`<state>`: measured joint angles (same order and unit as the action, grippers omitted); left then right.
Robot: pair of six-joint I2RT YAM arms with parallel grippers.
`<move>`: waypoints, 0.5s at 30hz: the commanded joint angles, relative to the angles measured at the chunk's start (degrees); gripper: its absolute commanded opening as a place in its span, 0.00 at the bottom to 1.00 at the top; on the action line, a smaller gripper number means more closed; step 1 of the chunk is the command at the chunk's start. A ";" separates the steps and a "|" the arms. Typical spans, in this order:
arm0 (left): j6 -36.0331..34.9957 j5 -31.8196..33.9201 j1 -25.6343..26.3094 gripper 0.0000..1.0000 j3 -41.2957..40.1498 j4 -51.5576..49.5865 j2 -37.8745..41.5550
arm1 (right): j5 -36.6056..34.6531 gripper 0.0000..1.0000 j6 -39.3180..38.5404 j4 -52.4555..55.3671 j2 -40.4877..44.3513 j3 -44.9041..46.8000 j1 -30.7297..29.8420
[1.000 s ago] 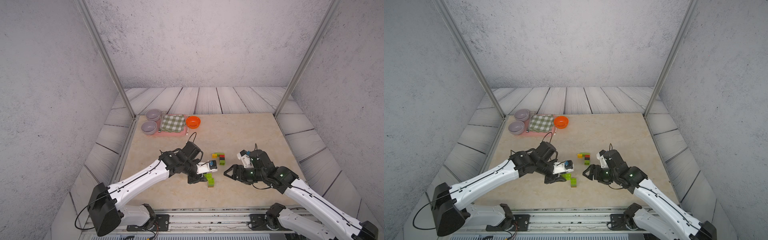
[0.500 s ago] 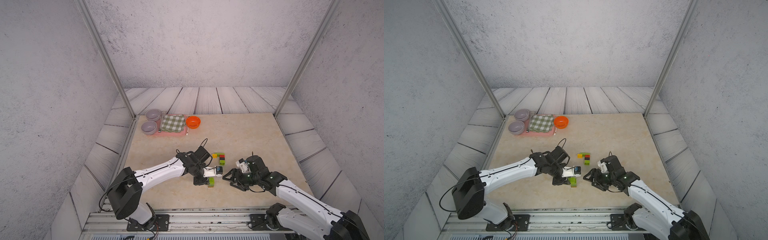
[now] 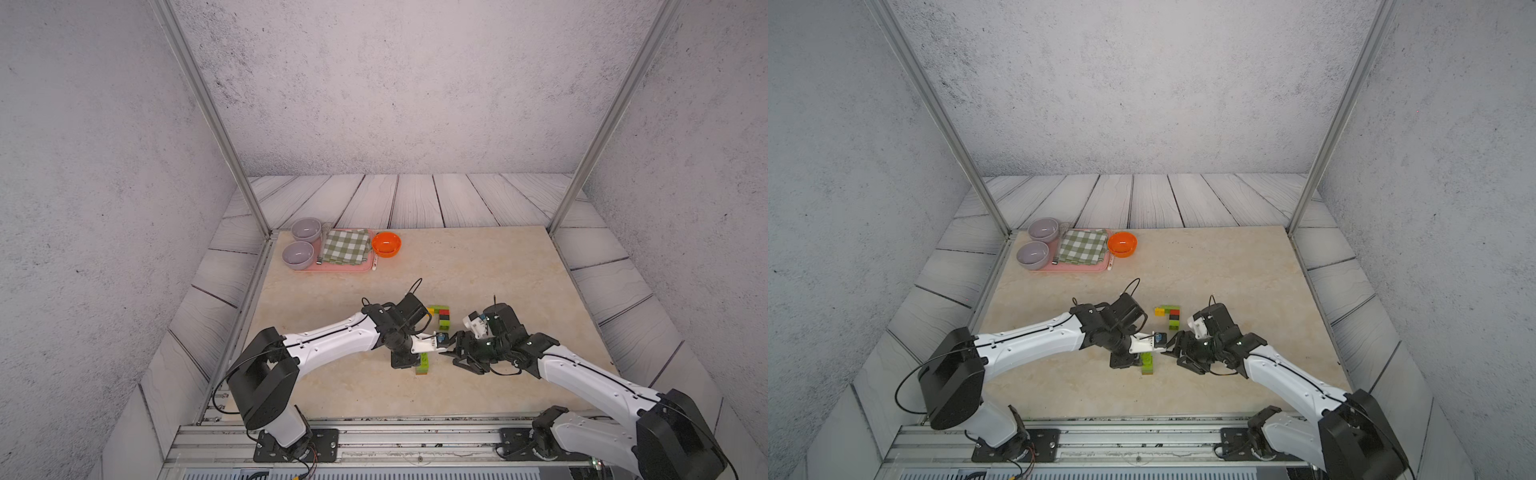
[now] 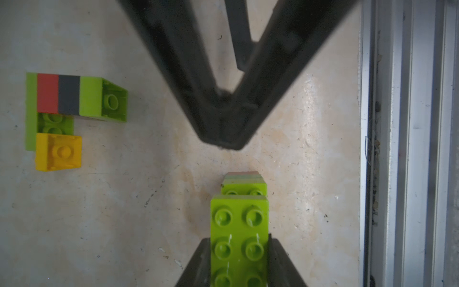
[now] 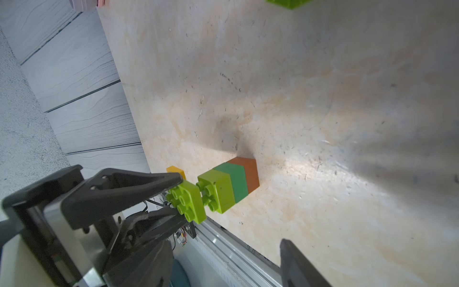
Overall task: Assemble the letter r with lego
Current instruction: Assemble the lego brick with the lego brick.
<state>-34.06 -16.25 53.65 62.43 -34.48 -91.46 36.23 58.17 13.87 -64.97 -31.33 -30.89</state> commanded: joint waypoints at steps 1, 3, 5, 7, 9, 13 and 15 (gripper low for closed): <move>0.31 -0.69 0.07 0.00 1.38 -1.19 -0.19 | 1.28 0.71 -0.87 -1.63 -0.49 -0.27 0.05; 0.23 -0.80 0.12 0.00 1.26 -1.34 -0.31 | 1.13 0.71 -1.18 -1.45 -0.77 -0.18 0.07; 0.23 -1.22 0.06 0.00 1.44 -1.76 -0.72 | 1.08 0.71 -1.12 -1.63 -1.02 0.10 0.04; 0.32 -1.83 0.06 0.00 1.66 -2.00 -1.06 | 1.17 0.71 -0.83 -2.18 -1.49 0.38 0.06; 0.36 -2.07 0.13 0.00 1.63 -1.82 -1.39 | 1.61 0.71 -0.52 -3.40 -2.22 0.72 0.05; 0.50 -2.11 0.06 0.00 1.47 -1.91 -1.88 | 2.60 0.68 -0.01 -5.40 -3.63 1.16 -0.12; 0.50 -2.02 0.06 0.00 1.55 -1.82 -1.96 | 2.76 0.67 0.06 -5.98 -3.85 1.37 -0.14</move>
<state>-34.04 -17.39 53.65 62.54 -34.92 -92.84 37.74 58.30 9.52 -68.34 -30.68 -30.89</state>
